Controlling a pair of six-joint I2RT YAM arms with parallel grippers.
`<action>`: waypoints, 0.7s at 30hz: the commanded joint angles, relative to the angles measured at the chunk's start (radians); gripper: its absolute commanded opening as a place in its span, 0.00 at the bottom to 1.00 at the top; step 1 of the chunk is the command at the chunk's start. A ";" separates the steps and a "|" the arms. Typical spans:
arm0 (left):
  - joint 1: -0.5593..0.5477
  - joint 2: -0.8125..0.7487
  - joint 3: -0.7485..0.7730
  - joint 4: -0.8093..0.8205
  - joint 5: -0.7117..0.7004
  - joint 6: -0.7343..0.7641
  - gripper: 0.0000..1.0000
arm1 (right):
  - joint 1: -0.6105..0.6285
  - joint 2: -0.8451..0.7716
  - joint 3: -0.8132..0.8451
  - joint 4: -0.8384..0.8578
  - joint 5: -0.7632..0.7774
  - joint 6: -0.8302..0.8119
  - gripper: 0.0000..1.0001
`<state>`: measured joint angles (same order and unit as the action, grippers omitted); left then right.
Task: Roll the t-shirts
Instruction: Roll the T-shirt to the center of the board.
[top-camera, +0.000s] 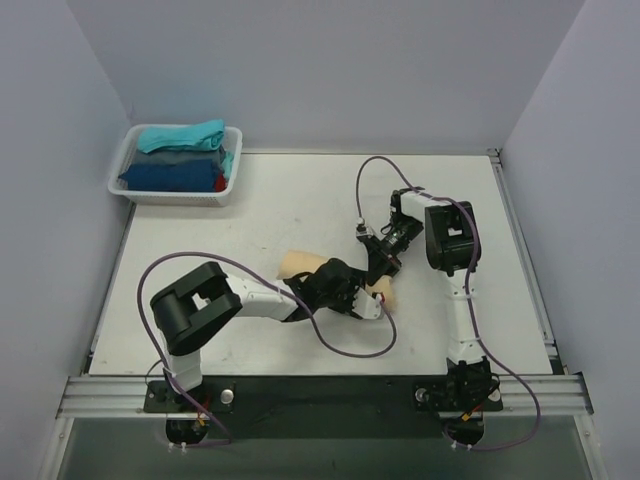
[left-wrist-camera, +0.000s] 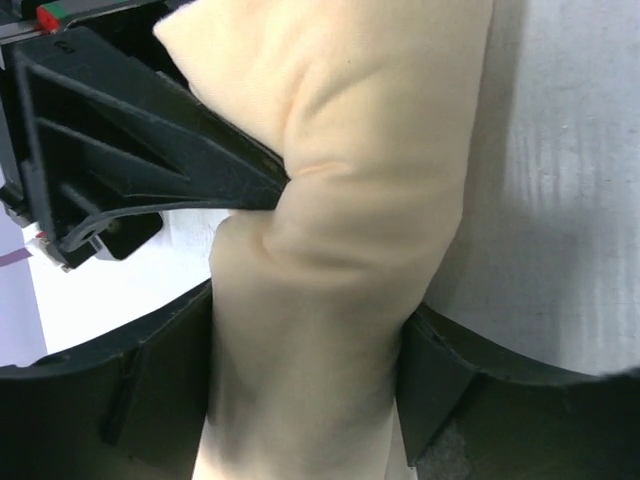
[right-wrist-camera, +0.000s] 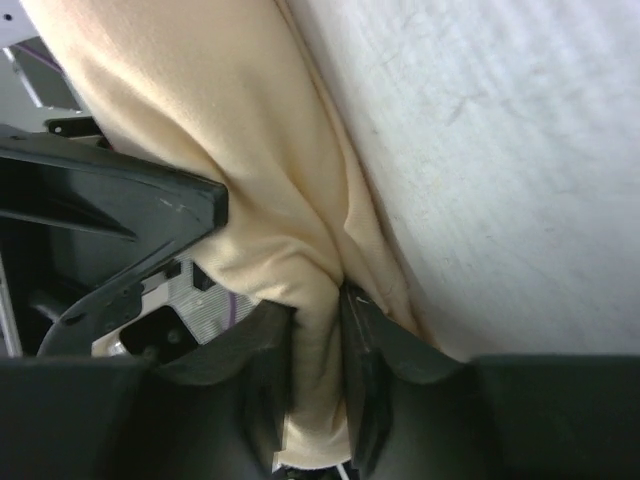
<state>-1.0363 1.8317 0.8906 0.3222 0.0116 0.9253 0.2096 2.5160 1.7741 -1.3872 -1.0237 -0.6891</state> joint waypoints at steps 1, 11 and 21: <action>0.045 0.093 0.062 -0.225 0.079 -0.031 0.70 | -0.010 0.086 0.022 -0.138 0.045 -0.005 0.41; 0.240 0.205 0.470 -0.815 0.425 -0.175 0.49 | -0.207 -0.388 -0.143 -0.135 -0.020 -0.124 0.68; 0.387 0.273 0.806 -1.130 0.576 -0.210 0.29 | -0.332 -0.683 -0.312 -0.136 0.031 -0.148 1.00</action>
<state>-0.6704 2.1071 1.6104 -0.5995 0.4988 0.7296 -0.0704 1.8942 1.5303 -1.3060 -1.0302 -0.8028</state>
